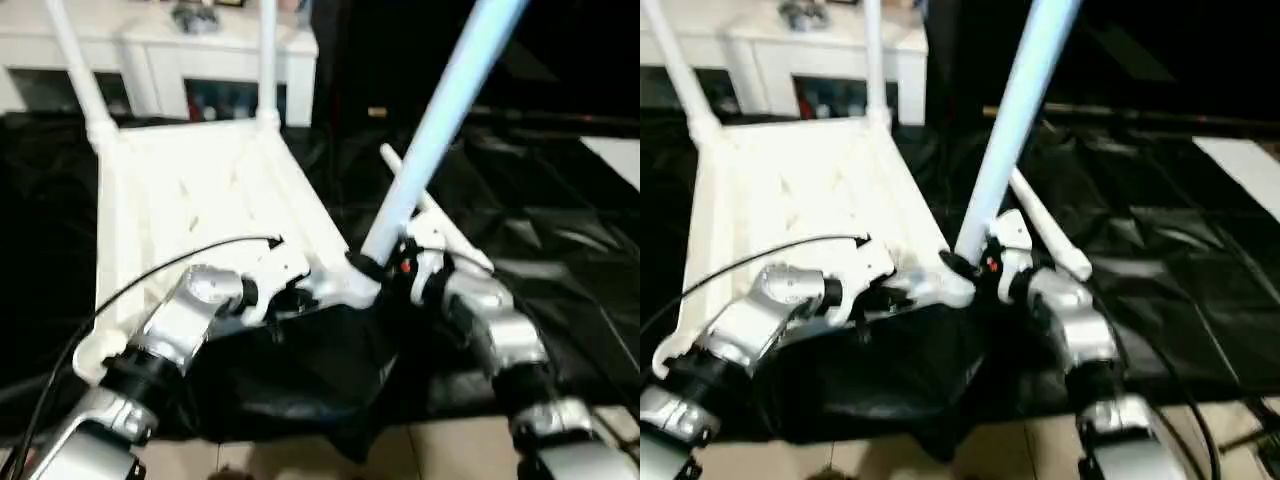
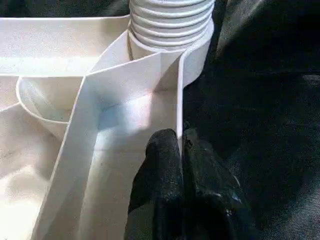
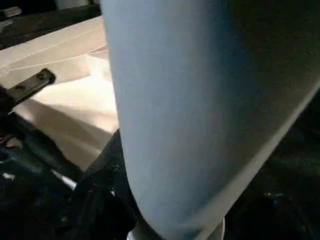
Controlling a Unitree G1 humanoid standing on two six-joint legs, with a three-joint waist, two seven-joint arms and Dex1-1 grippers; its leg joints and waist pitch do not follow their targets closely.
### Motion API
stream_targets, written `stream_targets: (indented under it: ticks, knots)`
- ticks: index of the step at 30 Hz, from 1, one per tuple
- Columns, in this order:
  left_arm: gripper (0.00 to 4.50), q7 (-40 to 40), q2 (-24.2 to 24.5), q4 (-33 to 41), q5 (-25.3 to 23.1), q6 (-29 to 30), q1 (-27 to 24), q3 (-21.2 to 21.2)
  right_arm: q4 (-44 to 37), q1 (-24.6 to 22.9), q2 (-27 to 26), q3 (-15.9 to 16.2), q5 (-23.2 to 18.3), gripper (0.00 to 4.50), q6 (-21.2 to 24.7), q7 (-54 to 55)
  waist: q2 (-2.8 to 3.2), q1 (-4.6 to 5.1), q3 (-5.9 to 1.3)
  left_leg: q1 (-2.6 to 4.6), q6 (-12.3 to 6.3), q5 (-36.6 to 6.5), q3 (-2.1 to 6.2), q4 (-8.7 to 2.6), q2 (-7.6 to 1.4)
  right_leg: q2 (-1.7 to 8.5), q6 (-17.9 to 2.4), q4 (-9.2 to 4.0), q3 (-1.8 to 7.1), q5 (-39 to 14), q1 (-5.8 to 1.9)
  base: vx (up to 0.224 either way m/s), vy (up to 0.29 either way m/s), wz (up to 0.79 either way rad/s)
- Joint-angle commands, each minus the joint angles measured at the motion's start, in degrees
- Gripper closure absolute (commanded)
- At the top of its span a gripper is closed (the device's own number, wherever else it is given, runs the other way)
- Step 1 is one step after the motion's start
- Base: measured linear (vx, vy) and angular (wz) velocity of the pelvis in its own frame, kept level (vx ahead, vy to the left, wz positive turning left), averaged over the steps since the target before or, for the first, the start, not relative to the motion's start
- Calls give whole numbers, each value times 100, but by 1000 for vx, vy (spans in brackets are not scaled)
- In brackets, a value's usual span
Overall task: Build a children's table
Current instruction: Insert table leg to table base, then rotate leg to tighten
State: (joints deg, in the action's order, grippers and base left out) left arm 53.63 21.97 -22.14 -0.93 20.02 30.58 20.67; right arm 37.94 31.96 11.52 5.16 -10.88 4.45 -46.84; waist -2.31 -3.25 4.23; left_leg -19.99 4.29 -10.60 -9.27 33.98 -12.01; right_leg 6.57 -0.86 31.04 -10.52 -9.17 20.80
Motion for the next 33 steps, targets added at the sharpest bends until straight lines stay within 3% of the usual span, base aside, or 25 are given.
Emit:
stream_targets:
  ticks: [1, 2, 3, 4, 5, 6, 7, 8, 9, 10, 11, 12, 15, 16, 18, 21, 29, 33]
  knots:
    - [450, -4, -41, 197, 46, -180, 201, -83, 485, -52, 91, 149, 95, 260, 246, -228, 90, 184, -267, 275, 201, -3315, 145, -252, -141, 367, 394, -884, -267, -4680, -138, 90, 46, -24]
    - [450, 13, -33, 205, 46, -181, 199, -75, 567, 14, 99, 136, 84, 260, 233, -257, 311, -44, -253, -501, 430, -4717, 233, -1074, -532, 101, -125, 825, 147, -2409, -770, 90, 46, -24]
    - [450, 42, -16, 215, 40, -192, 195, -68, 688, 107, 111, 118, 86, 260, 221, -280, 219, -189, -229, -506, 479, -4956, 69, -1136, -426, -56, -205, 820, 207, -1532, -591, 104, 12, 4]
    - [450, 63, 1, 216, 31, -215, 195, -62, 804, 194, 130, 114, 99, 260, 197, -334, -50, -74, -382, 95, 212, -4322, -118, -966, -247, -29, -317, 731, 575, -1732, -182, 101, -95, 10]
    - [450, 84, 14, 204, 22, -244, 202, -57, 934, 282, 148, 112, 119, 260, 167, -405, -186, -232, -354, 175, 271, -2607, 41, -165, -54, 747, -358, -215, 816, -4397, 100, 101, -95, 10]
    - [450, 97, 23, 195, 17, -264, 208, -53, 1022, 340, 158, 110, 135, 260, 146, -456, -219, -295, -364, 152, 141, -1760, 30, 44, -62, 862, -233, -366, 932, -5029, 126, 102, -118, -16]
    - [450, 142, 45, 202, 20, -291, 208, -43, 1096, 392, 181, 142, 167, 260, 120, -559, -207, -365, -482, -229, 34, -570, 82, -249, -156, 672, -268, -93, 891, -3977, -263, 67, -57, -18]
    - [450, 204, 78, 227, 23, -321, 197, -32, 1162, 439, 203, 178, 215, 260, 92, -668, -104, -361, -510, -231, 116, -140, 50, -383, -171, 346, -485, 83, 735, -2312, -193, 67, -57, -18]
    - [450, 254, 109, 256, 27, -337, 184, -24, 1197, 466, 218, 209, 250, 260, 70, -755, -31, -326, -501, -148, 145, -395, 30, -415, -183, 234, -829, 176, 729, -1213, -109, 61, -27, -12]
    - [450, 299, 143, 277, 25, -358, 176, -16, 1244, 501, 230, 234, 276, 260, 34, -843, -41, -285, -486, -198, 169, -504, 27, -425, -161, 202, -934, 217, 725, -933, -141, 0, 0, 0]
    - [450, 323, 173, 304, 19, -389, 163, -12, 1265, 517, 238, 252, 289, 260, 24, -903, -70, -283, -512, -192, 191, -677, 20, -430, -158, 191, -1039, 228, 721, -721, -196, 0, 0, 0]
    - [450, 341, 194, 319, 17, -406, 157, -16, 1301, 537, 244, 268, 291, 260, 3, -981, -62, -291, -521, -148, 166, -744, 7, -421, -162, 191, -1089, 222, 730, -654, -175, 0, 0, 0]
    - [450, 399, 247, 346, -2, -491, 144, -10, 1355, 550, 264, 306, 288, 260, -42, -1184, -80, -299, -510, -115, 59, -783, -22, -421, -174, 201, -1182, 203, 753, -473, -195, 0, 0, 0]
    - [450, 485, 290, 389, 9, -590, 121, 0, 1384, 536, 280, 338, 292, 260, -93, -1338, -127, -294, -505, -116, 36, -806, -30, -429, -177, 199, -1172, 197, 750, -513, -199, 0, 0, 0]
    - [450, 601, 362, 446, 19, -704, 98, 12, 1373, 493, 293, 380, 308, 260, -159, -1496, -109, -302, -494, -99, 47, -921, -36, -441, -188, 213, -1129, 173, 760, -740, -190, 0, 0, 0]
    - [450, 847, 502, 525, 61, -902, 87, 28, 1284, 406, 307, 427, 266, 260, -164, -1788, -130, -320, -475, -66, 85, -1120, -44, -465, -201, 225, -1051, 127, 783, -1077, -167, 0, 0, 0]
    - [450, 1284, 693, 686, 234, -1058, 63, -16, 1027, 176, 307, 536, 218, 260, -288, -2226, -128, -339, -504, -45, 93, -865, -58, -463, -202, 196, -1163, 197, 795, -450, -180, 0, 0, 0]
    - [450, 1237, 653, 636, 244, -1036, 87, -61, 1055, 142, 283, 507, 234, 260, -349, -2200, -131, -340, -499, -40, 94, -900, -64, -467, -199, 201, -1196, 192, 798, -463, -180, 0, 0, 0]
